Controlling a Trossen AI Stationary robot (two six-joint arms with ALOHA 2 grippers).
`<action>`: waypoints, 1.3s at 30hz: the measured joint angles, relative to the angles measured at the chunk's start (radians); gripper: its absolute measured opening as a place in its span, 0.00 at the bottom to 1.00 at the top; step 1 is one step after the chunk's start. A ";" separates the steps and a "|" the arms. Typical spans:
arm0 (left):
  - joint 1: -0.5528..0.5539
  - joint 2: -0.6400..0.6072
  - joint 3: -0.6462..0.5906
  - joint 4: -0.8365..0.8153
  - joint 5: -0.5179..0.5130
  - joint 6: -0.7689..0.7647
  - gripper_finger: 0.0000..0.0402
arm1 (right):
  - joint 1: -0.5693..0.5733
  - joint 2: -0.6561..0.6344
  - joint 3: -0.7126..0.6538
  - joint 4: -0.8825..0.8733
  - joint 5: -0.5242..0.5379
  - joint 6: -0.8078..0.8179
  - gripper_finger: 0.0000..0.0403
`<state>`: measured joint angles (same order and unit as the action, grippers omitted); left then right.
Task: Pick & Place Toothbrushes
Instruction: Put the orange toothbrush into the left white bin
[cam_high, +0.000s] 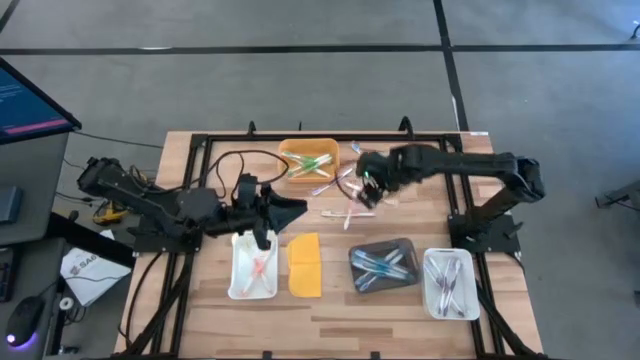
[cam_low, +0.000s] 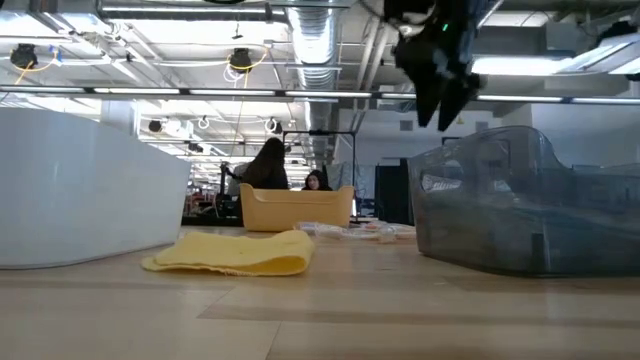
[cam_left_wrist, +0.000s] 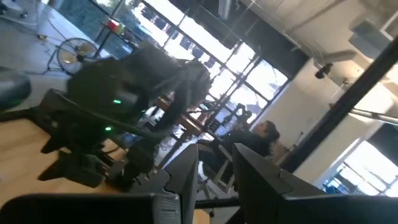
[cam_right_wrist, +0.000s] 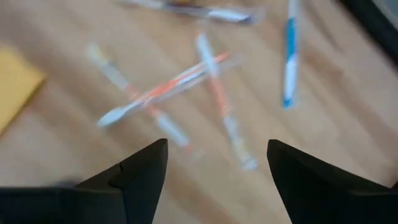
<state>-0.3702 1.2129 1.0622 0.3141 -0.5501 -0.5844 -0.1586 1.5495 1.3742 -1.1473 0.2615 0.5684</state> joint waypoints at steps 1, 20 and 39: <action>0.009 0.000 0.000 0.000 0.003 0.002 0.24 | -0.033 0.011 0.000 0.018 0.000 -0.030 0.67; 0.127 -0.146 0.001 -0.483 0.187 -0.002 0.24 | -0.262 0.219 -0.001 0.201 -0.215 -0.195 0.67; 0.155 -0.154 0.000 -0.522 0.225 0.029 0.24 | -0.241 0.240 0.001 0.177 -0.345 -0.401 0.67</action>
<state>-0.2153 1.0588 1.0626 -0.2079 -0.3254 -0.5556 -0.3997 1.7893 1.3750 -0.9707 -0.0836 0.1678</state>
